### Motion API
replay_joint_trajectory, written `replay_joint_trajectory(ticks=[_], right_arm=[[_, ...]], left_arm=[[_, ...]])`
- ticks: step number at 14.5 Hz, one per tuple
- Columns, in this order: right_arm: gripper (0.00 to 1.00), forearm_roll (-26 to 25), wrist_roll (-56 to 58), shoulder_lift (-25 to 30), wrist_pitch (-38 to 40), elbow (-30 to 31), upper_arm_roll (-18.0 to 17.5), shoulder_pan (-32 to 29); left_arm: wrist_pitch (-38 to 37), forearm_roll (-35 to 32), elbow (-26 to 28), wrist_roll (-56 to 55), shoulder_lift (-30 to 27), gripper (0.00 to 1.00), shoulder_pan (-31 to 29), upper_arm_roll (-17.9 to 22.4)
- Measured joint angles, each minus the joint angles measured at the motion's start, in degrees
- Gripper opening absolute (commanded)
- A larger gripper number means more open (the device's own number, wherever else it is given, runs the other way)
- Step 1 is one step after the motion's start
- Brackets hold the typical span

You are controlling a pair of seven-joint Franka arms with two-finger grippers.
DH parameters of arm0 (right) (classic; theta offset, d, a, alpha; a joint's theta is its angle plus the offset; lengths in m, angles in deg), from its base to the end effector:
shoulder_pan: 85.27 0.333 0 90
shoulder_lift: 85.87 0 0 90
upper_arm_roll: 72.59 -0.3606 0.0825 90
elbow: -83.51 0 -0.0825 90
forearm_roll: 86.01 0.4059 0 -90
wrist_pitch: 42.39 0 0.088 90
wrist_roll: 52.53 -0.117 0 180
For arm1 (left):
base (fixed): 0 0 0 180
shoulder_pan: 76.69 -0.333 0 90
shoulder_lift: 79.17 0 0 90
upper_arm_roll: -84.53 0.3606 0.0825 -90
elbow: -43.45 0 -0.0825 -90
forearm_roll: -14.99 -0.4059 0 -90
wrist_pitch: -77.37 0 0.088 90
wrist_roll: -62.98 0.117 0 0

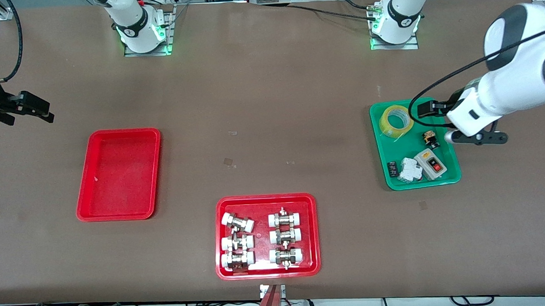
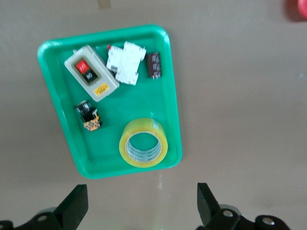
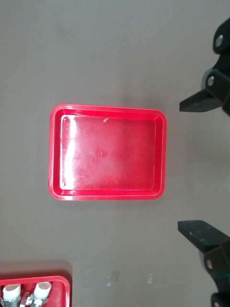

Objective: Left arm passes tape to right arm into tray
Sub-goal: 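Reach the left gripper down over the tape roll in the green tray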

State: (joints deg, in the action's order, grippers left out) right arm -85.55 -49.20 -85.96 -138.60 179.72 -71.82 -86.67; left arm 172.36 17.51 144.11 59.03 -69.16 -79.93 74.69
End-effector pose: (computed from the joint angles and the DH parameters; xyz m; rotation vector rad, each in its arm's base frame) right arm 0.5830 -0.0212 0.6138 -3.1334 -0.0303 0.0019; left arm 0.6017 -0.0687 0.4730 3.0639 -0.0581 -0.4268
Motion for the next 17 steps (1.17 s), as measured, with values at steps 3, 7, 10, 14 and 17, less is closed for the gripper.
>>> replay_joint_trajectory(ticks=[3,7,10,14,17], right_arm=[[1.0,0.0,0.0,-0.4,0.1,0.0,0.0,0.0],[1.0,0.0,0.0,-0.4,0.1,0.0,-0.3,0.1],[1.0,0.0,0.0,-0.4,0.2,0.0,-0.3,0.1],[1.0,0.0,0.0,-0.4,0.2,0.0,-0.3,0.1],[1.0,0.0,0.0,-0.4,0.2,0.0,-0.3,0.1]], left_arm=[[7.9,-2.6,9.3,0.0,0.0,1.0,-0.8,0.0],[23.9,-5.9,21.8,0.0,2.9,1.0,-4.6,0.1],[27.4,-5.9,23.1,0.4,6.8,1.0,-7.0,0.1],[27.4,-5.9,23.3,0.3,7.7,1.0,-6.4,-0.3],[28.1,-5.9,24.7,0.3,7.9,1.0,-6.4,-0.4]])
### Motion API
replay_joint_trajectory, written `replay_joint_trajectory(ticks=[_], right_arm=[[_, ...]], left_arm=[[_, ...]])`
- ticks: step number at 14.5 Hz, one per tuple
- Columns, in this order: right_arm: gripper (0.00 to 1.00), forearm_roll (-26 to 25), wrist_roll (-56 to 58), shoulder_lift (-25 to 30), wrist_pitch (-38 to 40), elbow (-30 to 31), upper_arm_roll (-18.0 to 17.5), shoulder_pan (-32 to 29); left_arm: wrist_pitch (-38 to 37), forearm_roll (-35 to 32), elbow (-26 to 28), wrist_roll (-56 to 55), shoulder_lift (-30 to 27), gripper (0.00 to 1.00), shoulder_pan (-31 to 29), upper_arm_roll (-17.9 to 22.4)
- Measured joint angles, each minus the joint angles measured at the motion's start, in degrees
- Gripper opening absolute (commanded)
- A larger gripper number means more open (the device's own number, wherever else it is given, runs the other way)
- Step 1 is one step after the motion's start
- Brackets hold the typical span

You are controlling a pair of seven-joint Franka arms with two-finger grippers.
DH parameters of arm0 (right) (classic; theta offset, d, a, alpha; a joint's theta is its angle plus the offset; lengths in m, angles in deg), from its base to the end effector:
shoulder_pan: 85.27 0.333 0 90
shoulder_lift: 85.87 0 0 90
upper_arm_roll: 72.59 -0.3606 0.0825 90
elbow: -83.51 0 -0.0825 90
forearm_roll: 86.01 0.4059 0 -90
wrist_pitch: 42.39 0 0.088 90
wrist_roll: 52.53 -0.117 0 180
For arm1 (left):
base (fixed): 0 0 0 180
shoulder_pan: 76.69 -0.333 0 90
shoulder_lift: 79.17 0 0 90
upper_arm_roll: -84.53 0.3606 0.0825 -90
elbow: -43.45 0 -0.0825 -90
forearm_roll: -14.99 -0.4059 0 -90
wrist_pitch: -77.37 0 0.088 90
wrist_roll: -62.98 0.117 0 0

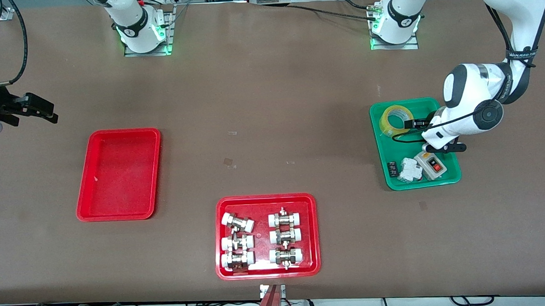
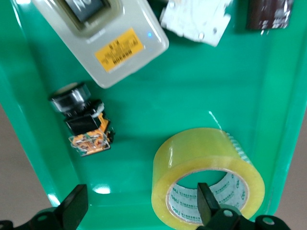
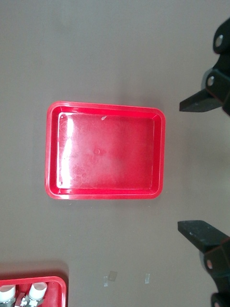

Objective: Left arm passes tape to right arm into tray
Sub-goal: 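Reach the left gripper down over the tape roll in the green tray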

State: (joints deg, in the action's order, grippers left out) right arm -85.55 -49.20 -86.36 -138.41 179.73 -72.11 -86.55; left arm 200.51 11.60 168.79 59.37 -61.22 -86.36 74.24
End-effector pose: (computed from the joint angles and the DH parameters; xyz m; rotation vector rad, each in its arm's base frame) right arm 0.5847 -0.0171 0.6093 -3.1328 -0.0415 0.0183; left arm 0.5412 -0.0036 0.2370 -3.0945 -0.0156 0.5403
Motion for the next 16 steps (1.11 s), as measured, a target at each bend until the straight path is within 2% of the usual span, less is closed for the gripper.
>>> replay_joint_trajectory(ticks=[4,5,6,7,9,10,11,16], right_arm=[[1.0,0.0,0.0,0.0,0.5,0.0,0.0,0.0],[1.0,0.0,0.0,0.0,0.5,0.0,0.0,-0.1],[1.0,0.0,0.0,0.0,0.6,0.0,0.1,-0.1],[1.0,0.0,0.0,0.0,0.7,0.0,0.1,-0.1],[1.0,0.0,0.0,0.0,0.9,0.0,0.1,-0.1],[1.0,0.0,0.0,0.0,1.0,0.0,0.1,-0.1],[1.0,0.0,0.0,0.0,1.1,0.0,0.1,-0.1],[1.0,0.0,0.0,0.0,1.7,0.0,0.1,-0.1]], left_arm=[[4.1,0.0,3.2,0.0,0.7,1.0,0.0,-0.2],[4.2,0.0,3.3,0.0,0.8,0.87,0.0,-0.2],[4.3,0.0,3.3,0.0,0.9,0.57,0.0,-0.2],[4.3,0.0,3.3,0.0,0.9,0.39,0.0,-0.2],[4.3,0.0,3.3,0.0,0.9,0.14,0.0,-0.3],[4.3,0.0,3.3,0.0,0.9,0.07,0.0,-0.4],[4.3,0.0,3.3,0.0,0.9,0.01,0.0,-0.5],[4.6,0.0,3.2,-0.1,0.9,0.01,-0.1,-0.6]])
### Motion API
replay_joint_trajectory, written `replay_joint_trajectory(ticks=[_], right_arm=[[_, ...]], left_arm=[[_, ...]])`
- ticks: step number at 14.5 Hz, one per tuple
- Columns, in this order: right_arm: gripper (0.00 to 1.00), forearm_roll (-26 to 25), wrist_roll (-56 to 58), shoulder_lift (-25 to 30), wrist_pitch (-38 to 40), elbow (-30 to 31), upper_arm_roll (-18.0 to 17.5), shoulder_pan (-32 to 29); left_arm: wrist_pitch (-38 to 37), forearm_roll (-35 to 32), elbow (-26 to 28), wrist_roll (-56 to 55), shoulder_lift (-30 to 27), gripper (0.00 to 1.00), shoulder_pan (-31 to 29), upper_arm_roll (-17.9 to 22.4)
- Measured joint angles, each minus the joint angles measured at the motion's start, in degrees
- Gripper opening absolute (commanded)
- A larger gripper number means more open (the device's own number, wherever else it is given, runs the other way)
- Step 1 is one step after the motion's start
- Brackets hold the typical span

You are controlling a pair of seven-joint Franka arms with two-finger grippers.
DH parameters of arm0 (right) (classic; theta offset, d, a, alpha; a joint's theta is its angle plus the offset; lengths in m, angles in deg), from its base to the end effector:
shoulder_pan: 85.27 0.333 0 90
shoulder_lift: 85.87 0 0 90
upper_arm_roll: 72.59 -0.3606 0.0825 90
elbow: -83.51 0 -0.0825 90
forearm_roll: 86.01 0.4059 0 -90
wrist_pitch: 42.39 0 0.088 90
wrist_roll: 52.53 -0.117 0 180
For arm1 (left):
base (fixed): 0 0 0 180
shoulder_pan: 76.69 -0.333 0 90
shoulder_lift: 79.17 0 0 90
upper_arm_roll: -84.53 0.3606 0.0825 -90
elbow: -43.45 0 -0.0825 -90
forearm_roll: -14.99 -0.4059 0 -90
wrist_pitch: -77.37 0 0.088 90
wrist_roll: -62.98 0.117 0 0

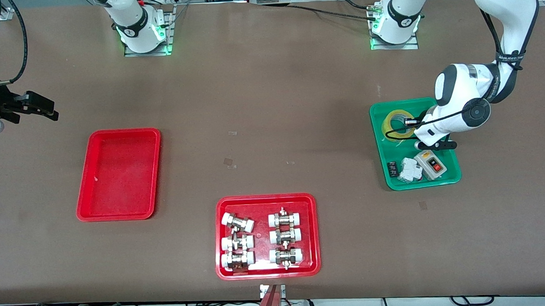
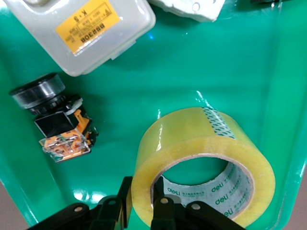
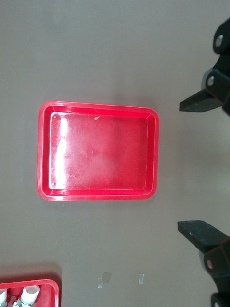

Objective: Left arm passes tape to right arm into tray
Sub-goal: 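Reach the left gripper down over the tape roll in the green tray, then lift the tape with the left gripper while the right gripper reaches forward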

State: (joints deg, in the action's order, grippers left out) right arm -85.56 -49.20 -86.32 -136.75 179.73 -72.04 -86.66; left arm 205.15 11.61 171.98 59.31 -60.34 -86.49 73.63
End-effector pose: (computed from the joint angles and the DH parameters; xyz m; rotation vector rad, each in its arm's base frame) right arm 0.5810 -0.0188 0.6073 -3.1312 -0.0368 0.0625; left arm 0.5272 -0.0099 0.2137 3.0897 0.0007 -0.5226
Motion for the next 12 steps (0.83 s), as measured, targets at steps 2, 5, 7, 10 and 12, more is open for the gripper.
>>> replay_joint_trajectory(ticks=[2,5,7,10,12], right_arm=[[1.0,0.0,0.0,0.0,0.0,0.0,0.0,0.0],[1.0,0.0,0.0,0.0,0.1,0.0,0.0,0.0],[1.0,0.0,0.0,0.0,0.1,0.0,-0.1,0.1],[1.0,0.0,0.0,0.0,0.1,0.0,-0.2,0.2],[1.0,0.1,0.0,-0.4,0.3,0.1,-0.3,0.2]], left_arm=[[-0.2,0.0,-0.1,0.0,-0.2,0.01,-0.1,0.0],[-3.0,0.0,-1.5,0.1,-3.1,0.0,-0.4,0.0],[-9.9,0.0,-4.7,0.1,-6.9,0.0,-0.4,-0.5],[-20.8,0.0,-12.4,0.1,-12.0,0.0,-0.2,-2.8],[-30.2,0.0,-20.4,0.1,-14.5,0.0,-0.1,-5.6]])
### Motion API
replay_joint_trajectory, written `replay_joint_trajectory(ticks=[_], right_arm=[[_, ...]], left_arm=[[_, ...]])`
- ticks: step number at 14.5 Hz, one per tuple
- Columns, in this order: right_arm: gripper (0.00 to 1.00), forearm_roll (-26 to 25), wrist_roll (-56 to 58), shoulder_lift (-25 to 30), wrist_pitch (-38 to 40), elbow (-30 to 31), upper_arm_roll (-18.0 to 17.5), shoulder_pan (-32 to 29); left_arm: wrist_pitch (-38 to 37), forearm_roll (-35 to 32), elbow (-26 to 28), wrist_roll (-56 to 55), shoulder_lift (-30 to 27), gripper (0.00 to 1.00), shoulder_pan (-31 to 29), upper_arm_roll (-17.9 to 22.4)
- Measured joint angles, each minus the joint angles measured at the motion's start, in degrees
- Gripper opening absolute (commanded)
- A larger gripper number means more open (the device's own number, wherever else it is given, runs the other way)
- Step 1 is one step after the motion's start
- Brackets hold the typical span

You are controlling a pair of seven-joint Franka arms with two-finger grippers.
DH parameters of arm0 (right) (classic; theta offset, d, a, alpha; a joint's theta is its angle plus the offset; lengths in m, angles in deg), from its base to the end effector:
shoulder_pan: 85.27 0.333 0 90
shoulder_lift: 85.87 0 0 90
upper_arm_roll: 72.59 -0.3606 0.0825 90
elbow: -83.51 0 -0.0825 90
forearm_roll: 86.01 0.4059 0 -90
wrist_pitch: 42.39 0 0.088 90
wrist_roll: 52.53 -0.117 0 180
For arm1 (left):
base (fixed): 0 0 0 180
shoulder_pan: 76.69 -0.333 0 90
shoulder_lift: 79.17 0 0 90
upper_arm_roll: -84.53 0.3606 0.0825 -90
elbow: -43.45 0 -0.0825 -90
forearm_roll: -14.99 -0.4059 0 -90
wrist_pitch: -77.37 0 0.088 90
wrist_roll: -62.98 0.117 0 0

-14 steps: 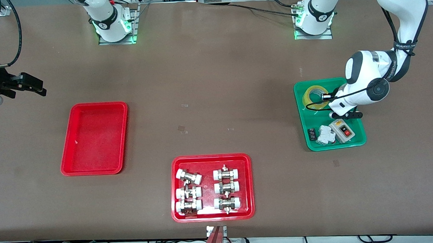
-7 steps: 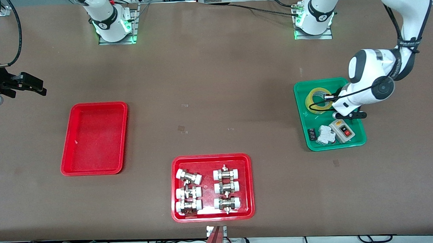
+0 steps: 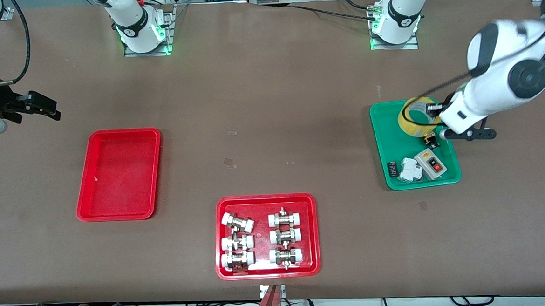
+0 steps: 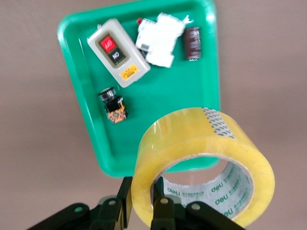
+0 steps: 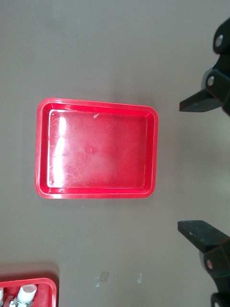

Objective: Left arm passes tape to right arm into tray
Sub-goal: 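Lift the tape with the left gripper while the right gripper reaches forward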

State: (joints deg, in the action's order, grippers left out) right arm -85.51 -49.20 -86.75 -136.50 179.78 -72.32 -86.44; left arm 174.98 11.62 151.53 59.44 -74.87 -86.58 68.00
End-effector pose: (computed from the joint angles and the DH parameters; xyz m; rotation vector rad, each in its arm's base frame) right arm 0.5826 -0.0137 0.6021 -3.1293 -0.0503 0.0824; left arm 0.5682 -0.0565 0.4743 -3.0576 0.1091 0.3850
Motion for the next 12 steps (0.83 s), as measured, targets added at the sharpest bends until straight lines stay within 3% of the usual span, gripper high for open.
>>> replay_joint_trajectory(ticks=[4,6,8,12], right_arm=[[1.0,0.9,0.0,-1.8,0.2,0.6,-0.2,2.3],[1.0,4.7,-0.1,-3.3,0.2,0.6,-0.3,4.5],[1.0,10.9,-0.1,-5.1,0.2,0.7,-0.4,5.5],[1.0,23.0,0.2,-10.3,0.0,0.8,-0.4,5.8]], left_arm=[[-11.2,0.7,-14.7,-0.7,-0.8,0.0,1.0,-5.7],[-11.4,4.2,-16.2,-3.0,1.2,0.07,2.1,-7.4],[-8.9,10.6,-16.3,-6.0,4.5,0.0,3.0,-7.9],[0.8,16.7,-16.8,-14.3,11.6,0.0,7.6,-8.2]])
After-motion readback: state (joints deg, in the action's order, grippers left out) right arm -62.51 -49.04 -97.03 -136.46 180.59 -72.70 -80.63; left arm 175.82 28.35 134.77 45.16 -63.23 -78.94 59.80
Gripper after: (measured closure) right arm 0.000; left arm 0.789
